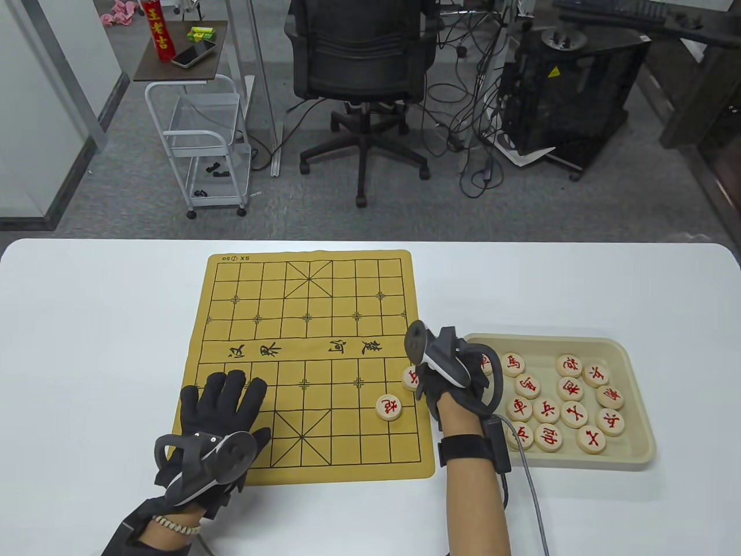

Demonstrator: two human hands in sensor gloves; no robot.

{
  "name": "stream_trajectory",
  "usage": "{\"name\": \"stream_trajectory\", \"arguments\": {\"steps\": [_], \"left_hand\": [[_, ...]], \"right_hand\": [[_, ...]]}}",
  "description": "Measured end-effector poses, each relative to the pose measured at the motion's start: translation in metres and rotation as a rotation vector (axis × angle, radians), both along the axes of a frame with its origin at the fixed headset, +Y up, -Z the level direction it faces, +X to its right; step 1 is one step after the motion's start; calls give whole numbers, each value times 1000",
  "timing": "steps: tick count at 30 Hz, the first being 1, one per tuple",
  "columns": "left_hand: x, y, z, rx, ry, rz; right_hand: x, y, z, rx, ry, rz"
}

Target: Set up Chinese chess pieces

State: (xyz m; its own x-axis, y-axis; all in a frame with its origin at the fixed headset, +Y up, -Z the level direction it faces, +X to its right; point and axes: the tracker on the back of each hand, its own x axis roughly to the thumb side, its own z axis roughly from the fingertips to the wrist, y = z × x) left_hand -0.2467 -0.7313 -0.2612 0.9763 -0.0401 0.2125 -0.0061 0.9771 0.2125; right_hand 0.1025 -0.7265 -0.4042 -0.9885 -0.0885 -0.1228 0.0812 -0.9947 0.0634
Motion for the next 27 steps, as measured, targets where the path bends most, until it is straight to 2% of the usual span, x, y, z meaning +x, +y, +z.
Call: {"name": "stream_trajectory", "arguments": {"steps": [3, 6, 10, 16, 22, 27], "left_hand": [[-1, 0, -1, -2, 3, 3], [-1, 0, 0, -7, 5, 3], [-1, 0, 0, -10, 9, 2], [-1, 0, -1, -13, 9, -1], [-1, 0, 0, 4, 8, 11], [0, -1, 0, 2, 15, 0]], "right_hand": [[22, 9, -1, 8, -74, 99], [41, 8, -5, -19, -119, 140], [57, -8, -10, -106, -126, 159], [64, -32, -19, -176, -94, 150], [72, -43, -23, -102, -88, 152], [82, -44, -20, -59, -56, 80]]}}
